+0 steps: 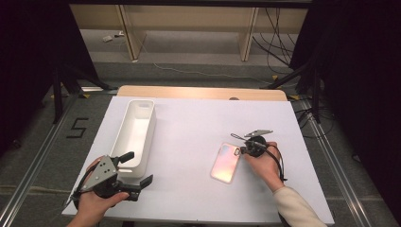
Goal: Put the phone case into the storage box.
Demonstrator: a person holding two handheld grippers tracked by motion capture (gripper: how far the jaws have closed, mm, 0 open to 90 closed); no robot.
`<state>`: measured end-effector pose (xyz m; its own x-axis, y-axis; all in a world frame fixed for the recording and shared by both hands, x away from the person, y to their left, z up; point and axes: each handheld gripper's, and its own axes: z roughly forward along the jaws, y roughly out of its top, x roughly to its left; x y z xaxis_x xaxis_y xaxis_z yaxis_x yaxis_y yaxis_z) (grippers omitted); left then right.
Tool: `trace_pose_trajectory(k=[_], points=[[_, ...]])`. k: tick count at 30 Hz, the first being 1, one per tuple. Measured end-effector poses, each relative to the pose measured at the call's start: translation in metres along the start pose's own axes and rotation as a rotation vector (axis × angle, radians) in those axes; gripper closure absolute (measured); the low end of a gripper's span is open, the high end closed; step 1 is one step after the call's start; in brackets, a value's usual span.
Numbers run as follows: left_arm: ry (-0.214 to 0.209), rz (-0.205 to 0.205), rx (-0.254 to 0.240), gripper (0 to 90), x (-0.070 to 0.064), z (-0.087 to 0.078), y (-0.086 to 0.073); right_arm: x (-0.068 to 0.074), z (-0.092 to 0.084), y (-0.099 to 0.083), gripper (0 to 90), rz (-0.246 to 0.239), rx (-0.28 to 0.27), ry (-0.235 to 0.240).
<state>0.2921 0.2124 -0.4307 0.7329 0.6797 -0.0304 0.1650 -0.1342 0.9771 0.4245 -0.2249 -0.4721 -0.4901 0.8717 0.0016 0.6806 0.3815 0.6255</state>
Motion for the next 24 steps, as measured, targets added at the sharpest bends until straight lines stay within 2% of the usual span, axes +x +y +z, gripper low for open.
trace_pose_trajectory(k=[3, 5, 6, 7, 8, 9, 11, 16, 17, 18, 24], points=[[0.001, -0.007, 0.001, 1.2, -0.001, 0.000, 0.000, 0.000, 0.003, 0.003, 90.0, -0.011, -0.006, 0.006], [-0.001, 0.000, 0.001, 1.2, 0.000, 0.000, 0.000, 0.002, 0.003, 0.005, 90.0, 0.028, 0.003, 0.012], [0.000, 0.001, 0.002, 1.2, 0.000, 0.000, 0.000, 0.001, 0.005, 0.005, 90.0, -0.002, -0.017, 0.010], [0.000, 0.001, 0.002, 1.2, 0.000, 0.000, 0.000, 0.002, 0.005, 0.007, 90.0, 0.017, 0.003, 0.011], [-0.001, -0.001, 0.001, 1.2, 0.000, 0.000, 0.000, 0.000, 0.006, 0.008, 90.0, -0.005, -0.015, 0.010], [-0.002, 0.000, 0.001, 1.2, 0.000, 0.000, 0.000, 0.004, 0.006, 0.008, 90.0, 0.045, 0.001, 0.014], [0.003, 0.000, 0.008, 1.2, 0.000, -0.001, 0.000, 0.000, 0.008, 0.010, 90.0, -0.002, -0.020, 0.014], [-0.001, 0.000, 0.001, 1.2, 0.000, 0.000, 0.000, 0.003, 0.011, 0.013, 90.0, -0.005, -0.025, 0.013], [-0.002, -0.002, 0.001, 1.2, 0.000, 0.000, 0.000, 0.005, 0.011, 0.014, 90.0, 0.021, -0.014, 0.018], [-0.002, -0.001, 0.001, 1.2, 0.000, 0.000, 0.000, 0.004, 0.013, 0.014, 90.0, -0.008, -0.025, 0.014], [-0.002, 0.000, 0.001, 1.2, 0.000, 0.000, 0.000, 0.005, 0.014, 0.020, 90.0, -0.004, -0.029, 0.022]])
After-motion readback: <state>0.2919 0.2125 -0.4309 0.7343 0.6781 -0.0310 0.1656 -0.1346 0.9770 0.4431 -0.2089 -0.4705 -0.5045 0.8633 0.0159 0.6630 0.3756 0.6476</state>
